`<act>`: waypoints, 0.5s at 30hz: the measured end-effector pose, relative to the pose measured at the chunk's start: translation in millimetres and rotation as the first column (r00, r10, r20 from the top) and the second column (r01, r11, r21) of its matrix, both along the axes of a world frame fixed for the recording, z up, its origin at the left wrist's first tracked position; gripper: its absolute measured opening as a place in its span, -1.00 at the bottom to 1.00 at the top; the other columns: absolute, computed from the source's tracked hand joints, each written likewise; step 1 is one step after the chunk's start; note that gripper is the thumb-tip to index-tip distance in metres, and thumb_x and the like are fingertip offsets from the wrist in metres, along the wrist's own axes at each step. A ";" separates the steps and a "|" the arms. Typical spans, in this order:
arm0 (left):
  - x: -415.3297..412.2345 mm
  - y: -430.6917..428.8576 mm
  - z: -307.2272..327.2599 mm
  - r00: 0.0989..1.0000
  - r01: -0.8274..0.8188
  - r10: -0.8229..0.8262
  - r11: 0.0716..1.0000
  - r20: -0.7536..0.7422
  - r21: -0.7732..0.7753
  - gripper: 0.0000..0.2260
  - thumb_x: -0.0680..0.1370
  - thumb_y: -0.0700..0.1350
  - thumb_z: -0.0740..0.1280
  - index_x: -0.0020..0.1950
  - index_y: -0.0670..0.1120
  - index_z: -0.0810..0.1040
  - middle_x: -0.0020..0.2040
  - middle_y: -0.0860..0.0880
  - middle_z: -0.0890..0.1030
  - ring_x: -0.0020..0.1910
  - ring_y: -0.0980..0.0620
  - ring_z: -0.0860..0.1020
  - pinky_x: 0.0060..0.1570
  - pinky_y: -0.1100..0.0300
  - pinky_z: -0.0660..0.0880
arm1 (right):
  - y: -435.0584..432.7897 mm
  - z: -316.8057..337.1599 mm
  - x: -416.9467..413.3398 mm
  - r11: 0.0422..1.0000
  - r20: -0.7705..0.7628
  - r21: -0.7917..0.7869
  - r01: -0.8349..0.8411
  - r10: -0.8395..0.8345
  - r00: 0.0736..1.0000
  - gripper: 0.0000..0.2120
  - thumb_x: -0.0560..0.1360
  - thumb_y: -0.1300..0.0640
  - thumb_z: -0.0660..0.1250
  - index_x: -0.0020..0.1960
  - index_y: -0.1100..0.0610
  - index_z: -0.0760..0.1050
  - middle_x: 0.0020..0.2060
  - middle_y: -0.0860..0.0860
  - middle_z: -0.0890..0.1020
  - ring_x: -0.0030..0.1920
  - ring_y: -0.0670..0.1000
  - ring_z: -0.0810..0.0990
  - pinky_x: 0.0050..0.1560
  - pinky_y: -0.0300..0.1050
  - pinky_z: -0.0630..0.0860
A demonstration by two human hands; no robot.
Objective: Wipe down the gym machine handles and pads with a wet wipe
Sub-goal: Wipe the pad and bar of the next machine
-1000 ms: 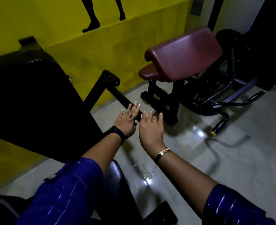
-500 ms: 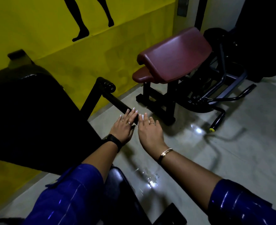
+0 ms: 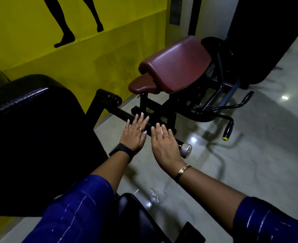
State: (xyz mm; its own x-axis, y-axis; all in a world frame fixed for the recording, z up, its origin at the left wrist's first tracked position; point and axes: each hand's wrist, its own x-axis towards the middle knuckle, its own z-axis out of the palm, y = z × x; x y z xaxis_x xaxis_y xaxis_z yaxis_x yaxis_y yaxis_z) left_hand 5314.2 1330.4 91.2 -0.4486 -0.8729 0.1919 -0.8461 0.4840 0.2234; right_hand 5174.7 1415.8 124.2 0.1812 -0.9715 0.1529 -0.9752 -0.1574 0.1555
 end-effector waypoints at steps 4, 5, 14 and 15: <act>1.4 -1.3 -7.9 0.999 0.003 -0.003 1.000 -0.052 -0.003 -0.44 0.55 0.12 -0.21 0.55 0.03 -0.10 0.59 -0.05 -0.05 0.55 0.03 -0.11 0.50 0.00 -0.16 | 7.6 -11.4 -15.8 0.983 -0.074 -0.076 -0.164 0.159 0.985 -0.49 0.52 0.21 -0.05 0.42 0.24 0.37 0.41 0.17 0.41 0.39 0.19 0.41 0.36 0.16 0.34; 1.4 -1.9 -9.4 0.997 0.001 -0.001 1.000 -0.074 0.001 -0.45 0.56 0.12 -0.19 0.54 0.03 -0.10 0.59 -0.06 -0.05 0.55 0.03 -0.10 0.50 0.00 -0.16 | 9.8 -9.7 -20.5 0.983 -0.057 -0.090 -0.160 0.155 0.986 -0.49 0.52 0.22 -0.04 0.42 0.24 0.37 0.40 0.18 0.41 0.37 0.18 0.43 0.35 0.16 0.35; 4.3 -16.4 -10.5 0.992 0.070 -0.073 0.997 -0.102 -0.029 -0.42 0.57 0.09 -0.16 0.58 -0.03 0.11 0.58 -0.06 0.03 0.54 0.01 -0.08 0.49 -0.11 -0.10 | -7.1 -17.2 5.3 0.957 -0.010 -0.191 -0.220 0.222 0.975 -0.53 0.51 0.29 0.02 0.36 0.29 0.43 0.32 0.21 0.49 0.32 0.12 0.50 0.35 0.02 0.37; 5.6 -18.0 -10.7 0.992 0.077 -0.080 0.996 -0.096 -0.038 -0.44 0.58 0.08 -0.15 0.58 -0.02 0.12 0.58 -0.05 0.06 0.55 0.00 -0.05 0.49 -0.13 -0.07 | -4.8 -20.0 5.1 0.956 -0.027 -0.175 -0.236 0.235 0.972 -0.53 0.52 0.28 0.02 0.37 0.28 0.44 0.33 0.19 0.49 0.33 0.11 0.48 0.37 0.03 0.36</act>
State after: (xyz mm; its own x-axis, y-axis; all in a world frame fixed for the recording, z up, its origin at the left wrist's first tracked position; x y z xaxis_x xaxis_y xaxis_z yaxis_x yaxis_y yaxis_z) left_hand 5319.8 1312.4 80.6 -0.4933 -0.8279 0.2667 -0.7804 0.5567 0.2848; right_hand 5179.8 1411.0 104.2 0.4033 -0.8590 0.3154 -0.9126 -0.3526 0.2069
